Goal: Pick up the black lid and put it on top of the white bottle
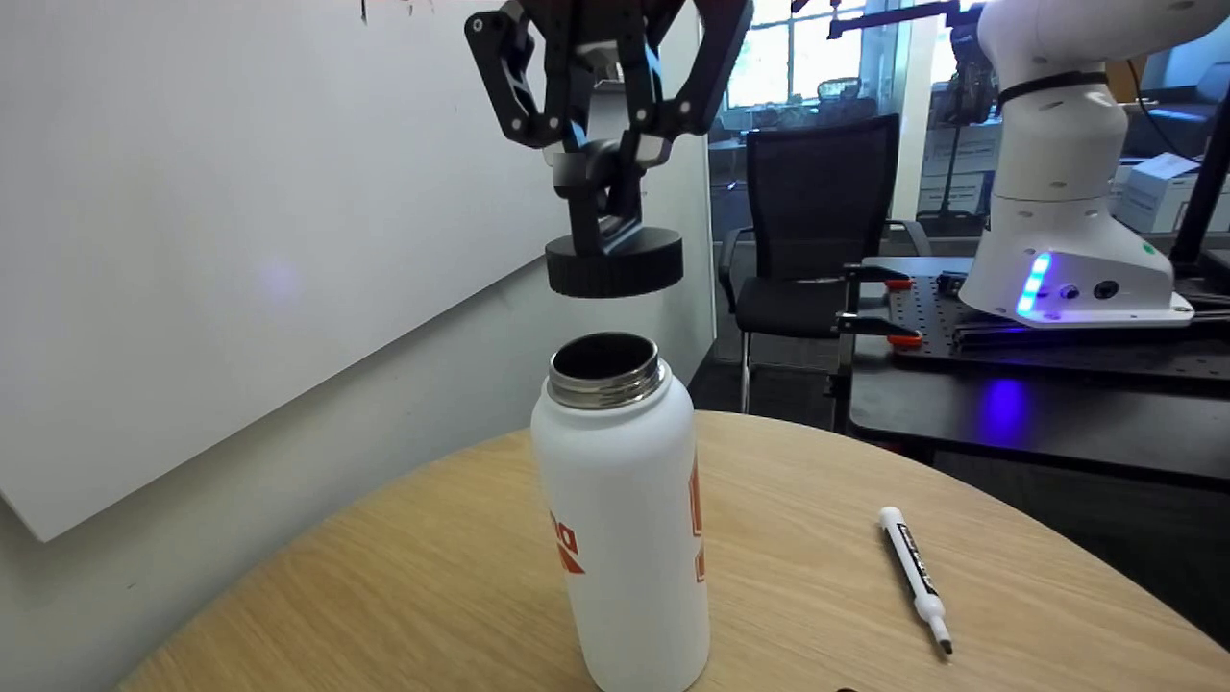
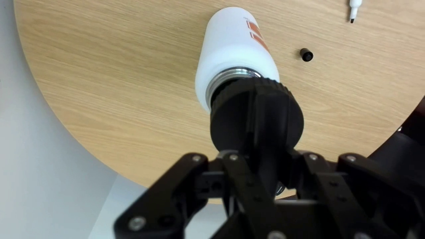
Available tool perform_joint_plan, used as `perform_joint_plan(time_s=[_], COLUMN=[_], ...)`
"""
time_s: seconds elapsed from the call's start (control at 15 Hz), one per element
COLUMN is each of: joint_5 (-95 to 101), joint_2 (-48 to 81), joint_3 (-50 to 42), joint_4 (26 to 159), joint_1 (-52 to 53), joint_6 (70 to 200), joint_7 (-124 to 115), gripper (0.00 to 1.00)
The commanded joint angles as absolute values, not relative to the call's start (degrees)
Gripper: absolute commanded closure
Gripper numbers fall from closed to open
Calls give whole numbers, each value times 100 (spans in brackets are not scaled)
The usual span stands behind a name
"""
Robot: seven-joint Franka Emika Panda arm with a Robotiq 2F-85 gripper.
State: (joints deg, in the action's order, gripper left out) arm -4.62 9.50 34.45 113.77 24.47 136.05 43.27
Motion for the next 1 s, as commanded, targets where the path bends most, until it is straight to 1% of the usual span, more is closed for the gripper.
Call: perform_joint_plan(time_s=[0.0, 0.93], joint_5=[-569, -28], joint_2=[783, 1158], joint_3=[3450, 3410], joint_4=[11473, 11343], joint_1=[2420, 2526], joint_6=[13475, 13594], joint_7=[4602, 4724], gripper=[96, 96])
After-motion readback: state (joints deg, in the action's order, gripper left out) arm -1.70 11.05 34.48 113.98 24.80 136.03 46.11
